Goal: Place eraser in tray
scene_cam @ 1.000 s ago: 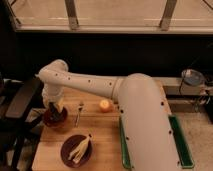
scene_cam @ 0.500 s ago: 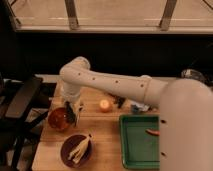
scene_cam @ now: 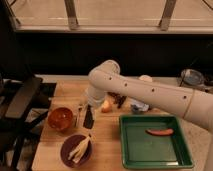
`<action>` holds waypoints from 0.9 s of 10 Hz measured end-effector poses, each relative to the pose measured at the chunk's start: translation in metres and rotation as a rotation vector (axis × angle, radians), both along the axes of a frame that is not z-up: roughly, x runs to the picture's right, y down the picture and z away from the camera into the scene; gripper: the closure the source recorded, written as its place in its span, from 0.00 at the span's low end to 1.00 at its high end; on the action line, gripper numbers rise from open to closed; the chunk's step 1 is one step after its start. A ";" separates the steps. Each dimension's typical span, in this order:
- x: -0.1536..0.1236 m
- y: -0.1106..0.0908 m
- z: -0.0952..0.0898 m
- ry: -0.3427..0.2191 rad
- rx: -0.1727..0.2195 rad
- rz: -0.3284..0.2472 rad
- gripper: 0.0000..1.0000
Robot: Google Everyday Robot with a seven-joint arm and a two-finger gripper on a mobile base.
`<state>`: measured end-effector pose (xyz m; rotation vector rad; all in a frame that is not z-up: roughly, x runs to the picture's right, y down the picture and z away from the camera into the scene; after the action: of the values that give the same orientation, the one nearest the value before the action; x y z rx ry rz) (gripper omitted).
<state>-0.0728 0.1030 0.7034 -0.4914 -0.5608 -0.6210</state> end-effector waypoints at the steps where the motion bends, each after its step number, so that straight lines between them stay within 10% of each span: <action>1: 0.000 0.000 0.000 -0.001 0.000 0.000 1.00; 9: 0.054 0.003 -0.001 0.110 -0.022 0.126 1.00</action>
<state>-0.0188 0.1058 0.7022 -0.5040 -0.4908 -0.4655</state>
